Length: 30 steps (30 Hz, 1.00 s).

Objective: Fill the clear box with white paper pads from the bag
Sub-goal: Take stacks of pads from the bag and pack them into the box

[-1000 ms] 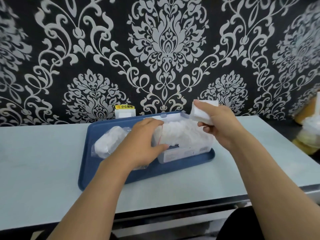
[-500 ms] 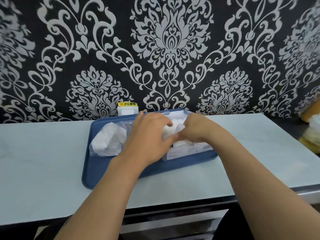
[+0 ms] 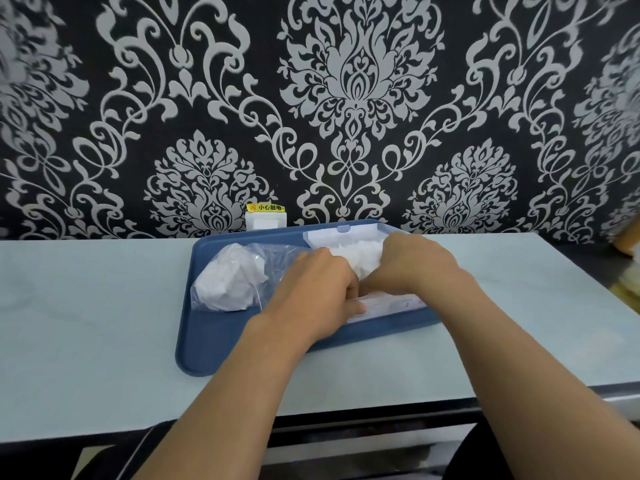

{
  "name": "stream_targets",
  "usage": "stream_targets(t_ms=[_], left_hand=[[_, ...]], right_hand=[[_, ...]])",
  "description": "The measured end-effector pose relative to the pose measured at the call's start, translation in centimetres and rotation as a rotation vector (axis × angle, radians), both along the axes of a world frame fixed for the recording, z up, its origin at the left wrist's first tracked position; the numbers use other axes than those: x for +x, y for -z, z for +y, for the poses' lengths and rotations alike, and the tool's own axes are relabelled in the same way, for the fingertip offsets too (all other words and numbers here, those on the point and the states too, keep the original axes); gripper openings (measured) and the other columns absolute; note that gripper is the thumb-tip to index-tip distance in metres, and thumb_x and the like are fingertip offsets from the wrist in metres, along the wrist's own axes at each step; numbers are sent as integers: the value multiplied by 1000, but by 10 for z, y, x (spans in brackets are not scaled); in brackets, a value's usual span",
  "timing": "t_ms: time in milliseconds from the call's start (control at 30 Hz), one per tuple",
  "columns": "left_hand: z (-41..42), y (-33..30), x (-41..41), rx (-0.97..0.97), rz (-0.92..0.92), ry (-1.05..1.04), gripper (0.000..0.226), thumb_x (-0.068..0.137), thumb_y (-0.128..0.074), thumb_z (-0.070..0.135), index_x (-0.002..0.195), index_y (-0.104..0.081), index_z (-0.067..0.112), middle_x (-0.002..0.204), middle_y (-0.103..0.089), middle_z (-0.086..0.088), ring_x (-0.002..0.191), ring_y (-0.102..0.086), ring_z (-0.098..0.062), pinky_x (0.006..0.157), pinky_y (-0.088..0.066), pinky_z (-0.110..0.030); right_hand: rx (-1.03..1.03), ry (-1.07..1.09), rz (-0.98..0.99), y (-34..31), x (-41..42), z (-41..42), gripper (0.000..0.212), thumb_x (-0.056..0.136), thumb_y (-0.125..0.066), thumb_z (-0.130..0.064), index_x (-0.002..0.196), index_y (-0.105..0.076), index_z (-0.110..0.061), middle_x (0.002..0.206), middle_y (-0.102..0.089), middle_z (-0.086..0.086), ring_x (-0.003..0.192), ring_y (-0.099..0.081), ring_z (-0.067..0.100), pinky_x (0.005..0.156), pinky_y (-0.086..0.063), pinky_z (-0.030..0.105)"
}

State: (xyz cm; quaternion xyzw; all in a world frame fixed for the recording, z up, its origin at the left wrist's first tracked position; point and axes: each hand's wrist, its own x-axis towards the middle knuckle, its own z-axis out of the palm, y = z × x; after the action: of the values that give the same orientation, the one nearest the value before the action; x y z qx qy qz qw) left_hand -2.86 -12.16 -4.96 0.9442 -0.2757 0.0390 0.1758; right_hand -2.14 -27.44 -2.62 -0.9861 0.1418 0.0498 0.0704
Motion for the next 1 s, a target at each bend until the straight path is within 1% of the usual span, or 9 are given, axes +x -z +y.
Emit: stream_targets(t_ms=[133, 233, 267, 467, 633, 733, 800, 867, 1000], left_hand=[[3, 0, 1, -20, -26, -8, 21, 78, -80, 46, 78, -75, 26, 86, -59, 4, 85, -57, -17, 68, -42, -28], [4, 0, 3, -28, -6, -17, 22, 77, -81, 46, 76, -74, 25, 80, -62, 8, 83, -61, -15, 67, -47, -29], [5, 0, 3, -26, 11, -21, 22, 77, -82, 45, 75, -74, 24, 78, -63, 9, 80, -62, -15, 68, -49, -30], [5, 0, 4, -13, 45, -27, 23, 77, -82, 45, 73, -76, 24, 72, -65, 7, 72, -59, -15, 64, -43, -28], [6, 1, 5, -41, 51, -24, 22, 78, -81, 45, 73, -77, 24, 66, -62, 9, 68, -56, -10, 62, -40, -26], [6, 4, 6, -42, 36, -23, 23, 77, -81, 46, 73, -77, 24, 68, -64, 8, 68, -58, -10, 61, -41, -26], [6, 6, 7, -35, 21, 4, 27, 76, -81, 49, 73, -75, 22, 71, -67, 6, 71, -60, -13, 64, -49, -30], [9, 4, 8, -120, 9, 73, 32, 73, -80, 54, 72, -73, 24, 76, -68, 8, 72, -61, -11, 68, -54, -35], [36, -14, 9, -628, -150, 65, 25, 73, -82, 49, 80, -75, 26, 84, -70, 14, 80, -63, -9, 66, -50, -23]], right_hand=[[308, -69, -137, -26, -15, -19, 47, 64, -87, -52, 94, -67, -21, 86, -70, -1, 68, -68, 15, 61, -55, 29], [635, -219, -323, -38, -24, -18, 5, 86, -74, -22, 90, -76, -19, 89, -75, -2, 47, -58, 3, 44, -44, 16], [675, -266, -312, -38, -24, -13, 11, 89, -68, -14, 87, -78, -16, 86, -76, -2, 42, -52, 3, 42, -41, 16], [395, -344, 25, -8, -8, 14, 28, 89, -49, -11, 67, -62, 1, 67, -62, 17, 55, -44, 18, 51, -38, 27], [27, -272, 201, -2, 9, 1, 27, 98, -42, -26, 98, -67, -14, 104, -66, 7, 96, -58, 24, 83, -44, 32], [-77, -299, 266, -1, 12, 1, 32, 100, -37, -26, 94, -66, -16, 114, -66, 5, 90, -54, 22, 88, -41, 31], [-50, -311, 259, -2, 9, 3, 33, 100, -40, -28, 73, -56, -19, 89, -64, 2, 71, -53, 15, 82, -41, 30], [105, -317, 214, -10, 0, 8, 32, 98, -46, -25, 70, -59, -17, 71, -62, 1, 57, -61, 16, 65, -46, 28], [491, -374, -273, -34, -18, 17, 28, 88, -54, -9, 67, -73, -10, 63, -70, 5, 46, -64, 13, 46, -47, 23]])
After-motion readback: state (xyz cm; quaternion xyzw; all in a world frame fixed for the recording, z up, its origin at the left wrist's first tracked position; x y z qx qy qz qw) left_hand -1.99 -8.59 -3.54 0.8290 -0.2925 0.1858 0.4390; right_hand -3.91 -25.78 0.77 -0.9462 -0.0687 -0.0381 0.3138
